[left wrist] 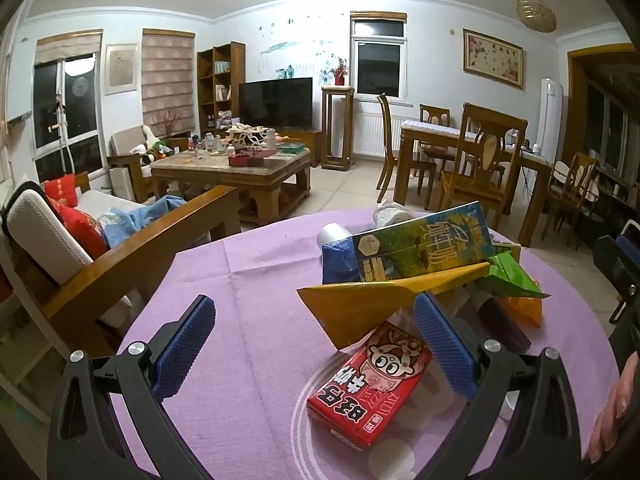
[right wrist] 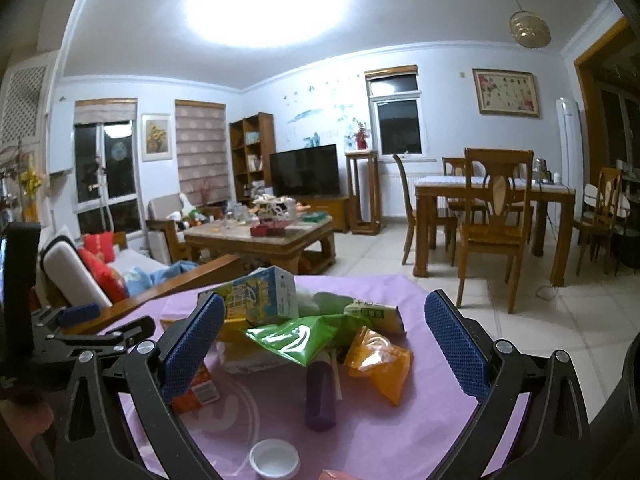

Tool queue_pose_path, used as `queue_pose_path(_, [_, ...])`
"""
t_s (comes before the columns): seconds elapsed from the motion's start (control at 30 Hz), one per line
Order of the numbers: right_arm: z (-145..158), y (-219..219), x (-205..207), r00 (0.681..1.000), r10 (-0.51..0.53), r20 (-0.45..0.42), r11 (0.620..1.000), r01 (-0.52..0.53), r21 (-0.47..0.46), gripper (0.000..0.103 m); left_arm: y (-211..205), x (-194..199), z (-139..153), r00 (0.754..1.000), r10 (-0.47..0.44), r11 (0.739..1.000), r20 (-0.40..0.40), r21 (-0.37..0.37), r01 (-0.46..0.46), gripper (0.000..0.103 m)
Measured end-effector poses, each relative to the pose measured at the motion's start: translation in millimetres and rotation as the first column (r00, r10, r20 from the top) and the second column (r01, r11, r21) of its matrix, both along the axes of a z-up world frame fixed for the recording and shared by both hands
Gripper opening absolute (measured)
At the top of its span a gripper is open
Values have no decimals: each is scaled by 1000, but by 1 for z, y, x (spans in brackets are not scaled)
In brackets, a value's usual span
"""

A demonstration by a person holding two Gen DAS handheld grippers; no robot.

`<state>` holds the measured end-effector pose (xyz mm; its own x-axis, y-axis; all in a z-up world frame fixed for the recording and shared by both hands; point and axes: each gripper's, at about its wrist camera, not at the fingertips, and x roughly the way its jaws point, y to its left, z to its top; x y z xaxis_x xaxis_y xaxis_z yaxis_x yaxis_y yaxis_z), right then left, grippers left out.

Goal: Collect trash

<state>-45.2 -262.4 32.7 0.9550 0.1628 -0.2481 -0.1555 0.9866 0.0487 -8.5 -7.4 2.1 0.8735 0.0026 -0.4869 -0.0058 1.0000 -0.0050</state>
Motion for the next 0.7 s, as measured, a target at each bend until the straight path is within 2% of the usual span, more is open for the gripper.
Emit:
queue_pose_path(0.23, [0,-1,0,1000,1,0,1000,-1,0,99,2,3,-2,1000,-5,1000,-14,-16,5,99])
queue_pose_path(0.7, [0,-3,0,1000,2,-3,1000,-2,2,99,-1,4,-3,1000,-15,1000,-15,2,15,99])
